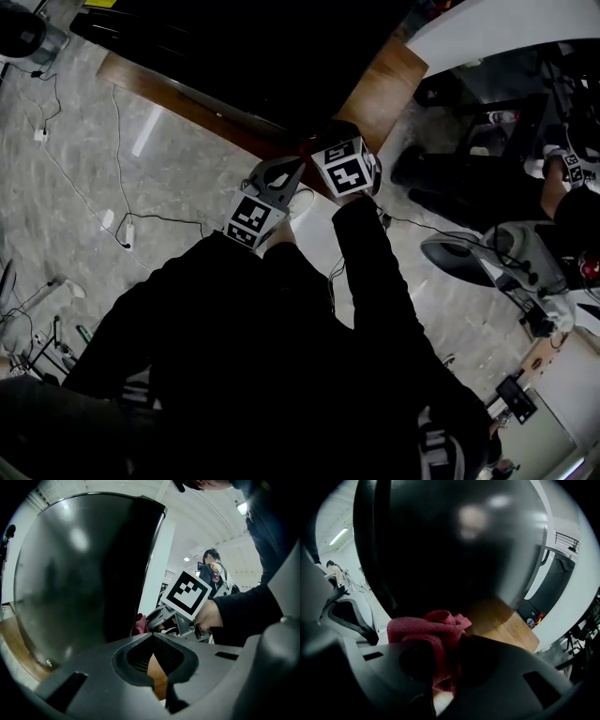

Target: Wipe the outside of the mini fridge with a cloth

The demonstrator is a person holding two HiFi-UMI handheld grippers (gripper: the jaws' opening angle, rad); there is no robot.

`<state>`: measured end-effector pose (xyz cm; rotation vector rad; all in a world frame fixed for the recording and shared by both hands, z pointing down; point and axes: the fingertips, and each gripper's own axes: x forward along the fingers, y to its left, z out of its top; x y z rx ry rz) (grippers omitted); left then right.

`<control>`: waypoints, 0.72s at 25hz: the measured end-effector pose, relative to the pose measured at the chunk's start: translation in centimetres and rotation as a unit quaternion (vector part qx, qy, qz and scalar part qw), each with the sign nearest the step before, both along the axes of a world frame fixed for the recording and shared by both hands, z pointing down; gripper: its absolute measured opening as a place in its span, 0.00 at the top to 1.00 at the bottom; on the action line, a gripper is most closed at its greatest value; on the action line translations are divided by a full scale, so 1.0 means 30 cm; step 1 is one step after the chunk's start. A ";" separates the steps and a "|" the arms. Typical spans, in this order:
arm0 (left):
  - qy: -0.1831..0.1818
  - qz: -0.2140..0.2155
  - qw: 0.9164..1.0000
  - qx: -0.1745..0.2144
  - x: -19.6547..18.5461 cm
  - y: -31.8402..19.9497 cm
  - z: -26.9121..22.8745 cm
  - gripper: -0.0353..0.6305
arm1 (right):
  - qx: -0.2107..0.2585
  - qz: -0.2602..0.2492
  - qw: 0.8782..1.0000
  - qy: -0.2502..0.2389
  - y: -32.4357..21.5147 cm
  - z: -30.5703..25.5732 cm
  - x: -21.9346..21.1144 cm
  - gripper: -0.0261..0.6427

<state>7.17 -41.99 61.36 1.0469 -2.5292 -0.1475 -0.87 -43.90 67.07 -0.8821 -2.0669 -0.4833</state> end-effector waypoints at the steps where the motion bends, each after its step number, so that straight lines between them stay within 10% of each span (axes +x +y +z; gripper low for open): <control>1: 0.001 -0.001 1.000 0.000 -0.012 -0.010 0.005 0.94 | 0.002 0.000 1.000 0.001 -0.010 0.007 -0.016 0.83; 18: 0.004 -0.008 1.000 0.006 -0.164 -0.253 -0.011 0.94 | 0.026 -0.032 0.999 0.002 -0.175 0.053 -0.348 0.83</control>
